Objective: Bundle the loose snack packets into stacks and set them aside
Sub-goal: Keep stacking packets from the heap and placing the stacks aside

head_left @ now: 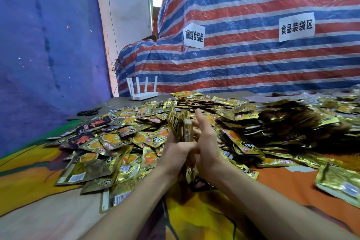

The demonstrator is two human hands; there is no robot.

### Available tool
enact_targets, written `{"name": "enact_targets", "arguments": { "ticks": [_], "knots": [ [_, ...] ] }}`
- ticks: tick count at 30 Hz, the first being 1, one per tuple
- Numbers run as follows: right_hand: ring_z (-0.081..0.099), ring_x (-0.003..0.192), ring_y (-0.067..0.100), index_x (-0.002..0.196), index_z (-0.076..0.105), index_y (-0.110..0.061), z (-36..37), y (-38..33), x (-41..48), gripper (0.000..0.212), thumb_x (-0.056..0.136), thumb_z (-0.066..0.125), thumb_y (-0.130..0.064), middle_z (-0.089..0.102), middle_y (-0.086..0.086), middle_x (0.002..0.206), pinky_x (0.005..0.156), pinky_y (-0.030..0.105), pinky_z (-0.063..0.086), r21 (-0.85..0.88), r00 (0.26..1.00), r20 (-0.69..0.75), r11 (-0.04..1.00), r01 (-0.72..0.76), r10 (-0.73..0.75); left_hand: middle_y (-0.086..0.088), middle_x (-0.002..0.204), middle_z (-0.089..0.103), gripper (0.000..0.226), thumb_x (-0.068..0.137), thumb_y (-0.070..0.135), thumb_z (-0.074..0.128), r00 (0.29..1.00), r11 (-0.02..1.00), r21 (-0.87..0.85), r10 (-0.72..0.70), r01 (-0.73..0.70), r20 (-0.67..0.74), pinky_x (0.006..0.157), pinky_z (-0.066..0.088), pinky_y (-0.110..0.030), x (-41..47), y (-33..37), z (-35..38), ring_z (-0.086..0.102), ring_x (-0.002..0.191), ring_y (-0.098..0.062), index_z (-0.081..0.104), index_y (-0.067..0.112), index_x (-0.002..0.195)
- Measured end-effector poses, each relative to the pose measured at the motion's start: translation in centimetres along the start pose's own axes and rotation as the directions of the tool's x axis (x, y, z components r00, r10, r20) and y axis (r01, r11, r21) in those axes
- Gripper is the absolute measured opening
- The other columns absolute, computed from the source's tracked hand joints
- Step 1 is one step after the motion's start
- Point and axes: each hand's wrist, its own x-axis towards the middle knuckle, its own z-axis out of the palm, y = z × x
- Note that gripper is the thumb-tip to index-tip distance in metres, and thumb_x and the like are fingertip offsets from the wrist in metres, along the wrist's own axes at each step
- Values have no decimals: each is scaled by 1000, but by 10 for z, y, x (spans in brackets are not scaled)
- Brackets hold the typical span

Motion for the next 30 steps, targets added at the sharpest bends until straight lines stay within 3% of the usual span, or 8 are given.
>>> {"name": "enact_targets", "arguments": {
  "ticks": [2, 7, 10, 12, 14, 19, 24, 30],
  "knots": [
    [75, 80, 20, 75, 81, -22, -2, -5, 0, 54, 77, 62, -73, 77, 4, 81, 76, 33, 59, 45, 999, 52, 999, 8, -10, -11, 79, 66, 43, 64, 0, 62, 996, 990, 108, 91, -93, 27, 56, 52, -30, 3, -1, 1, 65, 68, -19, 64, -1, 107],
    [71, 95, 29, 103, 69, -4, -1, -14, -2, 75, 59, 75, -64, 69, 18, 101, 93, 46, 57, -3, 1000, -15, 1000, 8, -9, -17, 104, 66, 40, 64, 22, 66, 979, 861, 470, 203, -196, 36, 84, 54, -51, 2, -3, -2, 66, 96, -32, 65, 17, 104],
    [70, 101, 26, 99, 69, -3, -4, -17, -2, 66, 59, 71, -55, 72, 12, 103, 99, 47, 53, -12, 998, -24, 998, 61, -61, 5, 91, 69, 42, 69, 49, 68, 988, 744, 655, 154, -129, 19, 78, 54, -43, 0, -2, -9, 66, 87, -22, 62, 39, 110],
    [69, 107, 19, 99, 72, -7, -5, -17, -1, 68, 57, 71, -61, 76, 1, 104, 101, 47, 51, -41, 994, -9, 993, 109, -109, 11, 67, 61, 27, 71, 66, 60, 996, 630, 774, 85, -70, 21, 64, 47, -37, 1, 2, -14, 59, 69, -20, 62, 42, 81],
    [71, 101, 16, 85, 75, -19, -5, -15, 0, 52, 69, 68, -68, 77, 1, 101, 91, 39, 53, -55, 995, 16, 994, 97, -96, 9, 64, 61, 26, 76, 60, 59, 995, 646, 757, 56, -96, 79, 63, 47, -40, 0, 4, -16, 56, 66, -21, 61, 34, 73],
    [74, 84, 19, 80, 79, -20, -6, -10, 8, 31, 96, 57, -34, 79, 3, 98, 74, 36, 59, 37, 996, -82, 998, -42, 45, -6, 106, 72, 50, 73, 9, 71, 991, 899, 427, 43, -93, 125, 84, 58, -36, 0, 2, -10, 70, 98, -17, 58, 20, 121],
    [71, 82, 27, 97, 76, -11, -11, -13, 10, 29, 93, 55, -30, 74, 12, 93, 77, 43, 57, 89, 977, -170, 990, -111, 125, -10, 81, 72, 28, 61, 1, 72, 987, 983, 157, -115, 97, 112, 66, 56, -35, -1, 3, -14, 70, 75, -24, 72, 15, 85],
    [72, 70, 15, 101, 75, -10, -9, -7, 8, 47, 99, 50, -50, 76, 5, 82, 64, 28, 52, -45, 991, -96, 995, -94, 89, -1, 64, 61, 9, 61, 15, 59, 998, 931, 364, -39, 17, 54, 60, 50, -30, 0, 11, -11, 59, 63, -18, 66, 19, 63]
  ]
}}
